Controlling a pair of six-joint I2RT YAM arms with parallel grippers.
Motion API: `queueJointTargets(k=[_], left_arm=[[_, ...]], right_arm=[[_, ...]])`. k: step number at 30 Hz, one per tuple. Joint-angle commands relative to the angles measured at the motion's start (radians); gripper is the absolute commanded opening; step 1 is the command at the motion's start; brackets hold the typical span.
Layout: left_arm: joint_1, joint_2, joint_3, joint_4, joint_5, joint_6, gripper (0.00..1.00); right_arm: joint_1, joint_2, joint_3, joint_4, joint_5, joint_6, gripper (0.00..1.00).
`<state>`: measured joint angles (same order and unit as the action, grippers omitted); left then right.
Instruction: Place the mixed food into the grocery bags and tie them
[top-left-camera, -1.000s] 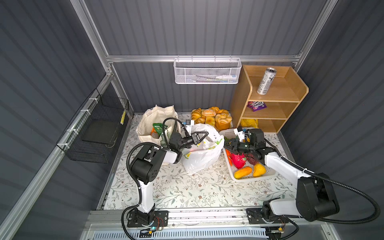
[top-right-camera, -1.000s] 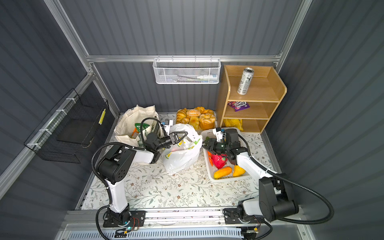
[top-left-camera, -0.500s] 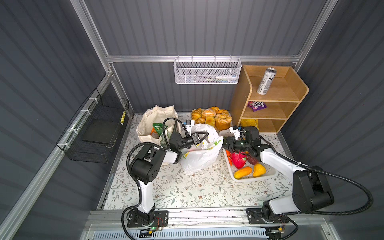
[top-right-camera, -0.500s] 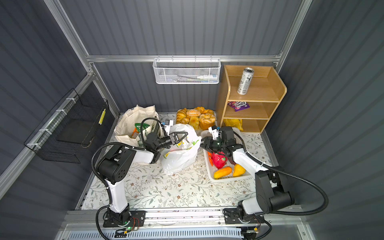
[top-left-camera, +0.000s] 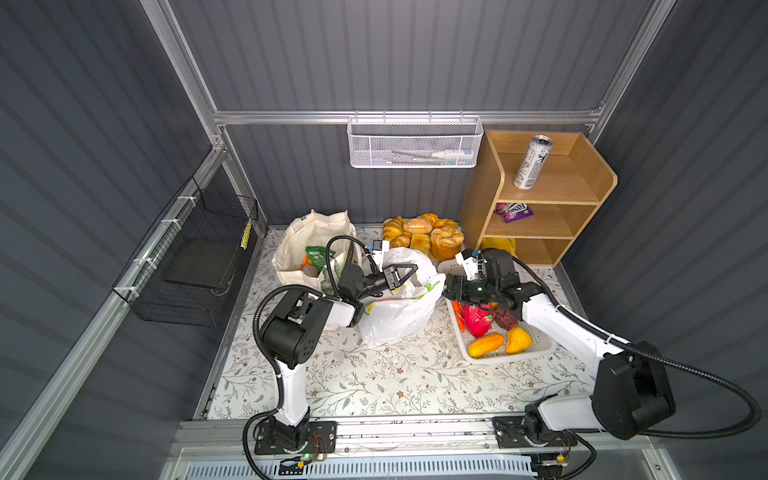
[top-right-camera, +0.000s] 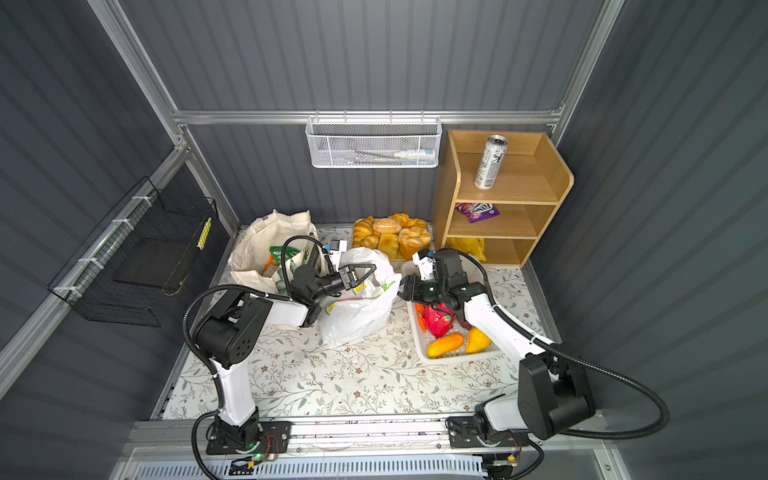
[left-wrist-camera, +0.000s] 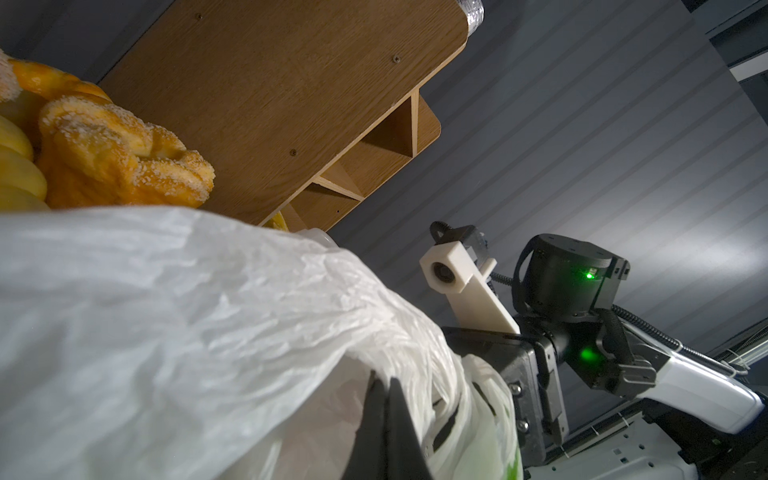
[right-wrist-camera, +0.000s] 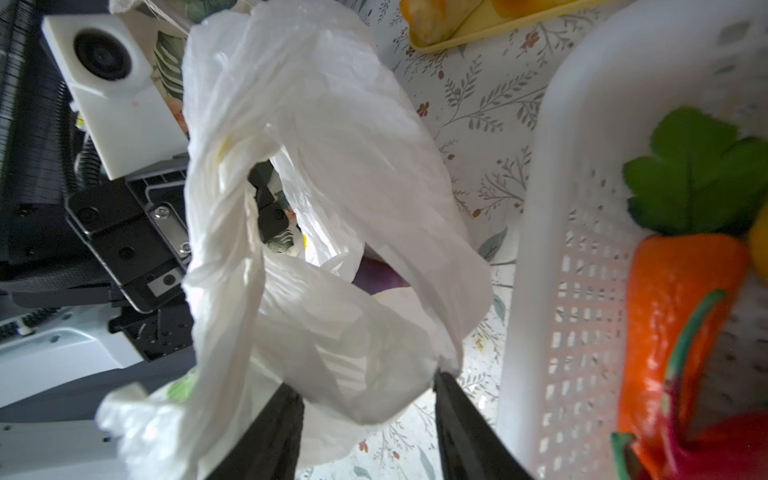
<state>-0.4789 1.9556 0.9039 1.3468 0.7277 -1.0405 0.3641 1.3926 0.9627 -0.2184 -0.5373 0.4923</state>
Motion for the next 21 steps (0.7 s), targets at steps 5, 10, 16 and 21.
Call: queueJointTargets(k=[5, 10, 16, 21], left_arm=[[-0.007, -0.004, 0.039, -0.008, 0.027, 0.008, 0.0], [-0.01, -0.003, 0.041, -0.012, 0.028, 0.008, 0.0], [-0.013, -0.003, 0.041, -0.015, 0.032, 0.009, 0.0], [-0.013, -0.004, 0.036, -0.011, 0.032, 0.007, 0.0]], right_arm=[[0.055, 0.024, 0.096, -0.157, 0.148, -0.168, 0.52], [0.095, 0.064, 0.143, -0.198, 0.188, -0.207, 0.52], [0.104, 0.094, 0.162, -0.204, 0.242, -0.212, 0.41], [0.105, 0.076, 0.163, -0.209, 0.274, -0.199, 0.15]])
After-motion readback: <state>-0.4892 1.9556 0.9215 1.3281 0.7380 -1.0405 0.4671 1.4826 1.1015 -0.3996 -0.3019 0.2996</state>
